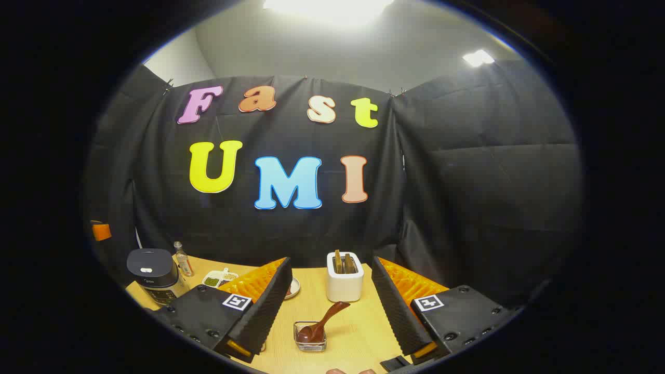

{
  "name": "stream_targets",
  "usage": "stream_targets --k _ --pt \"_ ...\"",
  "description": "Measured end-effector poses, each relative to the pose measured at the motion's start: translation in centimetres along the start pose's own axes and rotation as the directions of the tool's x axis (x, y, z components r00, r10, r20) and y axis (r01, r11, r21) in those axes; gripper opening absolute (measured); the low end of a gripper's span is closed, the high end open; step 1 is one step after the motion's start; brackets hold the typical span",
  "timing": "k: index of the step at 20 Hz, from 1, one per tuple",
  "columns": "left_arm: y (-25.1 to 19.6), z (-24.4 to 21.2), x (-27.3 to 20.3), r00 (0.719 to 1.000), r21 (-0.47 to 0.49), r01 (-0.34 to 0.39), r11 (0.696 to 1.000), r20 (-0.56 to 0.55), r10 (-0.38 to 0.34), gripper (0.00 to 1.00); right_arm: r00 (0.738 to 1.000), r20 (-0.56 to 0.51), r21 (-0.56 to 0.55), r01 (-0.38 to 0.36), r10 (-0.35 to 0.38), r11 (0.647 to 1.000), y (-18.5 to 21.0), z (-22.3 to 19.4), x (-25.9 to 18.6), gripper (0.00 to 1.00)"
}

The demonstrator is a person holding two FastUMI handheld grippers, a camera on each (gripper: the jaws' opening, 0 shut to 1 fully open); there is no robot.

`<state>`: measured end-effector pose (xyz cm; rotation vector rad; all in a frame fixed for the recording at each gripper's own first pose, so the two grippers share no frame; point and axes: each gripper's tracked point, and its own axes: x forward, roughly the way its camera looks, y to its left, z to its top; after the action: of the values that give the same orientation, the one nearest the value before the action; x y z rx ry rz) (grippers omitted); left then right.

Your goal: Close the left gripper, press the button to open the rice cooker; take a wooden spoon from the chopstick holder with the right hand, scoop a spoonful of rice and pour it into the rice cooker, then put the wooden spoon back into the chopstick holder.

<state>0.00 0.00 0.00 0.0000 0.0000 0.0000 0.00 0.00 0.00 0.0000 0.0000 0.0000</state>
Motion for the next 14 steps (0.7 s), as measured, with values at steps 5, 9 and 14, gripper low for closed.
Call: stream_targets --k 5,9,14 --pt "-0.02 -0.27 -0.06 1.0 0.01 0.013 1.0 -0.007 -0.013 0.87 1.0 -0.013 0.002 0.005 -0.005 1.0 -0.05 -0.54 -0.23 0.97" --pt "-0.05 -0.52 -0.01 1.0 0.002 0.019 1.0 -0.011 -0.019 0.86 1.0 -0.014 0.002 0.001 -0.001 1.0 0.01 -0.54 -0.43 0.97" --pt "-0.12 -0.86 0.06 1.0 -0.007 0.021 1.0 -0.017 -0.021 0.86 1.0 -0.02 -0.007 -0.007 0.007 1.0 0.18 -0.76 -0.43 0.97"
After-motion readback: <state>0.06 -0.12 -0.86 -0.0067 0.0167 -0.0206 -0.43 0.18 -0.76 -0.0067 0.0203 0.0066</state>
